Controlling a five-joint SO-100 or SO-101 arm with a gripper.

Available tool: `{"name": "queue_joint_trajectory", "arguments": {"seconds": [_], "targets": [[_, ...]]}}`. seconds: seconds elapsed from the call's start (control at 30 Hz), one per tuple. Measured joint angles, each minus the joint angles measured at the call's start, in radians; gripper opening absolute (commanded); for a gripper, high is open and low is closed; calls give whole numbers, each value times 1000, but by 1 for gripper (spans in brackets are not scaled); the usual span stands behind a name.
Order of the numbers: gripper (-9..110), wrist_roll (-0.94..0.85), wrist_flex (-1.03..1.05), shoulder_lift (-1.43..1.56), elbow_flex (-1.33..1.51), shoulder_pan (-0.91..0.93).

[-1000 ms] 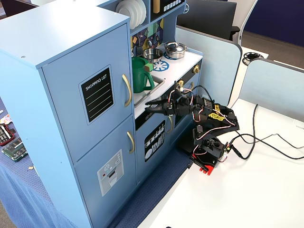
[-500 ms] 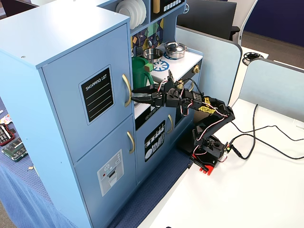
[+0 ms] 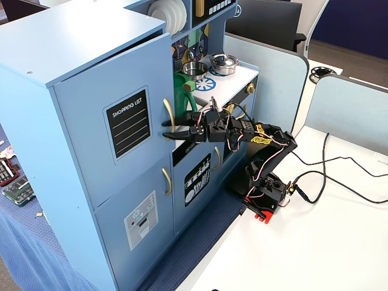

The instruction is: Open the left cabinet door

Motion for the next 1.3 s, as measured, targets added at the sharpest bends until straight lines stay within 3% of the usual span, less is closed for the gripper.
{"name": "queue_joint_trajectory", "arguments": {"seconds": [0.77,1.17,1.3], "targets": [[4,-115,181,394,103,-71],[4,51,190,374,106,250],[4,55,190,327,106,253]]}}
